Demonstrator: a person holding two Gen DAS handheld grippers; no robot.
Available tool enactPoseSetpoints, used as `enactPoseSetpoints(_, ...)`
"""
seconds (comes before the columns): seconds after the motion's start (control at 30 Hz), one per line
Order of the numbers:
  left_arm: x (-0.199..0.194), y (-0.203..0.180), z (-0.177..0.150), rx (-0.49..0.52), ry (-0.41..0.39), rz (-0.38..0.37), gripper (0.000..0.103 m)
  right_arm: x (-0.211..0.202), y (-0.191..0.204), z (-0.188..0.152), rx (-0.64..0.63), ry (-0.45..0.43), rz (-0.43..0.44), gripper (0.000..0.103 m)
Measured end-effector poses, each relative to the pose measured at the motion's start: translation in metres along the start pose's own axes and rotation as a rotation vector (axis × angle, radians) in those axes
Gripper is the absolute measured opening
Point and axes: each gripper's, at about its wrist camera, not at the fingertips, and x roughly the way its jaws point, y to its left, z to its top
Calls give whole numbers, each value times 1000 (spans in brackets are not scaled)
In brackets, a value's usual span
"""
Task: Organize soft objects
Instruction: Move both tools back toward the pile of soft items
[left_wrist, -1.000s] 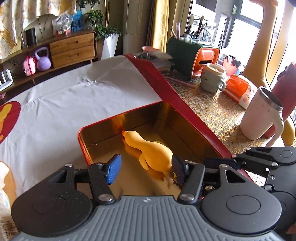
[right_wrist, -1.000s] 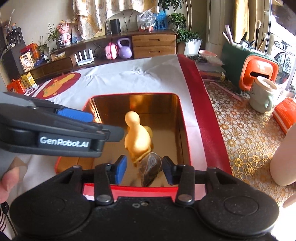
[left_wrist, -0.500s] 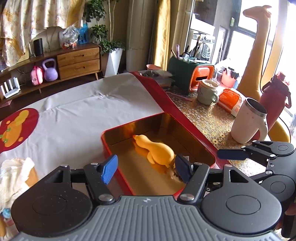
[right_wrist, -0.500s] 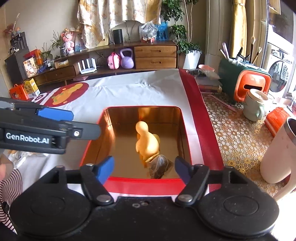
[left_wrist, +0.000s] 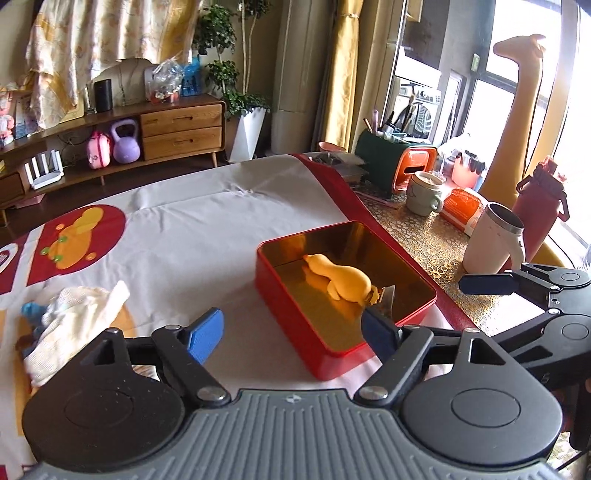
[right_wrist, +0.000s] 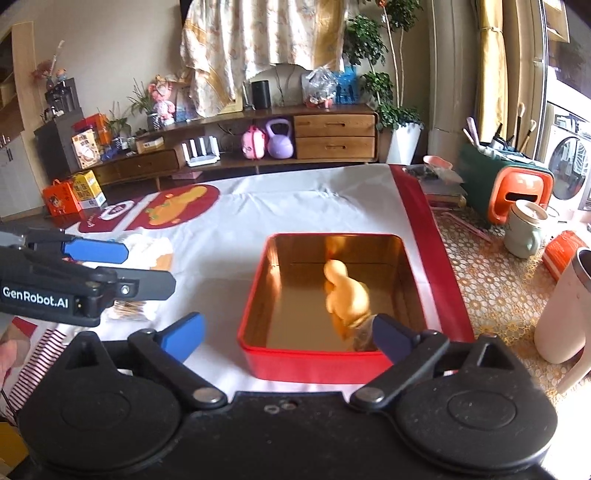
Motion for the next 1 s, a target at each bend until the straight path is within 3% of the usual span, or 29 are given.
enactPoseSetpoints(0.33, -43, 46, -20, -72, -26, 14, 84, -8, 47, 3, -25, -31, 72, 102)
enactPoseSetpoints(0.57, -67, 83, -36, -116, -51, 23, 101, 4, 85, 2, -52, -11, 113, 102)
enactPoseSetpoints(1.0, -76, 149, -73, -170, -37, 103, 103, 41, 122, 2, -70, 45, 141, 102)
